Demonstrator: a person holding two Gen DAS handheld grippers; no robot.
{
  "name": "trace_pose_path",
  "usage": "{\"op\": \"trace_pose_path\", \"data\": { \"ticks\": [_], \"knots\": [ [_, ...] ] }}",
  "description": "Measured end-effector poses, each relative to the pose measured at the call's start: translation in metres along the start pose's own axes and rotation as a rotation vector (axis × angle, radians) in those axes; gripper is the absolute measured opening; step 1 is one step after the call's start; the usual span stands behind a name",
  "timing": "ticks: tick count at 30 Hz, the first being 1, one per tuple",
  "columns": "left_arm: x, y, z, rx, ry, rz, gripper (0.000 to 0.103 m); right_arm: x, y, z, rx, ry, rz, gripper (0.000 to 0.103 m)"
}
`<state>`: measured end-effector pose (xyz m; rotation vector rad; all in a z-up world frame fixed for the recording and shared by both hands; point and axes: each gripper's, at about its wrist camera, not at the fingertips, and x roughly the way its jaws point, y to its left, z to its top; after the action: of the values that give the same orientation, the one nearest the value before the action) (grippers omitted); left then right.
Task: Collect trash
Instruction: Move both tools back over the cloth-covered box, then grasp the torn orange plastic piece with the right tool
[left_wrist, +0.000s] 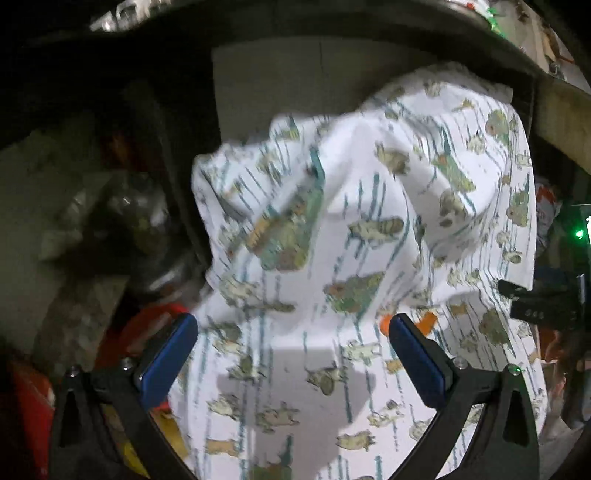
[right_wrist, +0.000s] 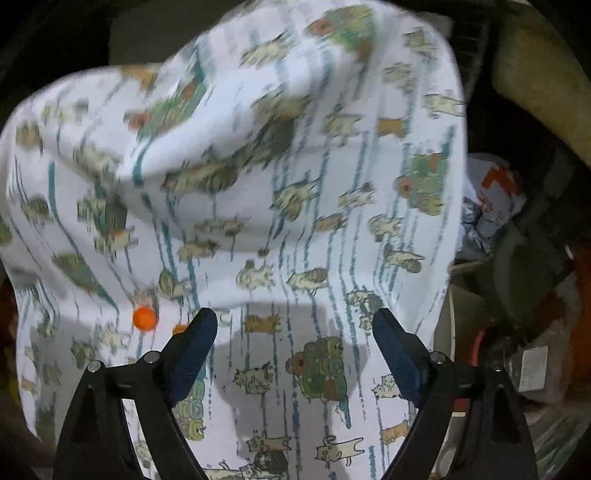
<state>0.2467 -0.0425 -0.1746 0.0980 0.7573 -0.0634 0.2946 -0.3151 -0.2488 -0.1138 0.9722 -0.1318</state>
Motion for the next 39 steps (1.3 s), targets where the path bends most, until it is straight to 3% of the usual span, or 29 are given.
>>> {"op": "trace_pose_path", "data": {
  "ticks": [3, 5, 13, 20, 24, 29, 31, 35, 36, 39],
  "knots": [
    [0.013, -0.001, -0.001, -0.021, 0.051, -0.018, 0.103, 0.014, 0.013, -0.001, -0.054, 0.047, 0.004, 0.087],
    [0.02, 0.0, -0.001, -0.039, 0.087, -0.032, 0.103, 0.027, 0.017, 0.0, -0.053, 0.123, 0.043, 0.087],
    [0.046, 0.004, 0.001, -0.092, 0.209, -0.052, 0.103, 0.051, -0.002, 0.007, 0.215, 0.207, 0.241, 0.083],
    [0.063, 0.001, -0.002, -0.113, 0.274, -0.072, 0.102, 0.079, 0.026, 0.005, 0.212, 0.289, 0.364, 0.072],
    [0.069, 0.006, -0.002, -0.142, 0.3, -0.032, 0.098, 0.096, 0.045, 0.002, 0.217, 0.325, 0.337, 0.061],
    [0.079, 0.012, -0.004, -0.177, 0.337, -0.046, 0.097, 0.114, 0.049, -0.005, 0.279, 0.336, 0.29, 0.054],
    [0.082, 0.009, -0.006, -0.17, 0.35, -0.047, 0.097, 0.123, 0.052, -0.008, 0.306, 0.357, 0.33, 0.041],
    [0.089, -0.002, -0.008, -0.132, 0.368, -0.029, 0.097, 0.123, 0.053, -0.007, 0.304, 0.324, 0.301, 0.024],
    [0.091, -0.006, -0.008, -0.123, 0.369, -0.034, 0.097, 0.123, 0.051, -0.007, 0.311, 0.322, 0.312, 0.01],
    [0.094, -0.023, -0.007, -0.093, 0.349, -0.07, 0.097, 0.119, 0.04, -0.006, 0.344, 0.333, 0.344, 0.01]
  ]
}}
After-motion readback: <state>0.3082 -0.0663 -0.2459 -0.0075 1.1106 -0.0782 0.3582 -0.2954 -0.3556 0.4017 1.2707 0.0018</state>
